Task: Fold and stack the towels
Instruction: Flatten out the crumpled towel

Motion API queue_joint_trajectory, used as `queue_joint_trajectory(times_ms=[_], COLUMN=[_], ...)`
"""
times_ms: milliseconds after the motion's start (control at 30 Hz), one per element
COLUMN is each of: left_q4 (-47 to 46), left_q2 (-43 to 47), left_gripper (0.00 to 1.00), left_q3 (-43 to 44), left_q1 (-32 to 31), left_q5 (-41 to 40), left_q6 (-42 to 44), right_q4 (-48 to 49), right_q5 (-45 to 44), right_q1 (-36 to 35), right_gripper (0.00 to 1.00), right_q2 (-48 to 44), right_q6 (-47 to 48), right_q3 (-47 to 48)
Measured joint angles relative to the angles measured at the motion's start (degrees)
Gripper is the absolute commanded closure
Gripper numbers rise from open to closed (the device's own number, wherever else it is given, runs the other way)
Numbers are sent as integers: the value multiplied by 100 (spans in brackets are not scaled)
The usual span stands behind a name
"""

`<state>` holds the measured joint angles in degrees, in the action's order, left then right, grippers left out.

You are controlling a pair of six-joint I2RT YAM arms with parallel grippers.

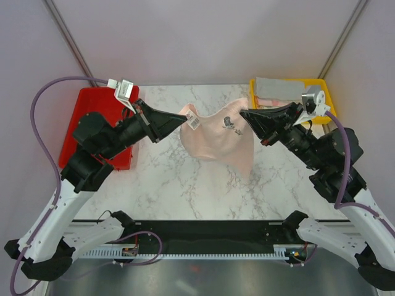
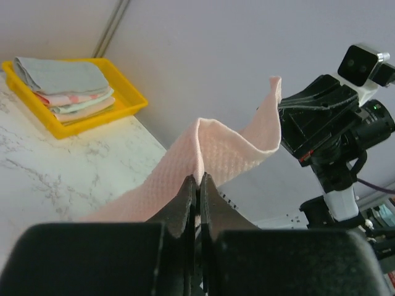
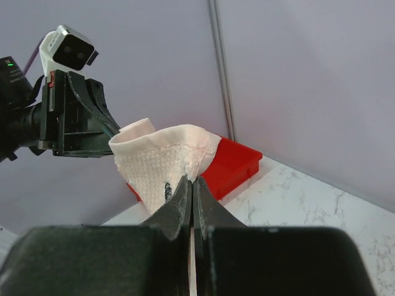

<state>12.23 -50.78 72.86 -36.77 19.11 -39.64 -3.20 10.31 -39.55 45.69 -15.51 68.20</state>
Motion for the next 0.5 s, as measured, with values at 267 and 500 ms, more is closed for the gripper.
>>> queue_joint_trajectory(times_ms=[267, 500], left_q4=[1088, 1141], left_q2=[-1117, -2612], left_gripper=[98, 98], left_q3=[1661, 1838], left_q1=[11, 1049], left_q5=[-1547, -2157], left_q6=[678, 1226], right_q4=[-26, 730], right_q5=[-1038, -975], right_q1=[9, 848], right_gripper=[100, 100], right_q2=[1276, 2767], right_q6=[251, 251], right_q3=[977, 551])
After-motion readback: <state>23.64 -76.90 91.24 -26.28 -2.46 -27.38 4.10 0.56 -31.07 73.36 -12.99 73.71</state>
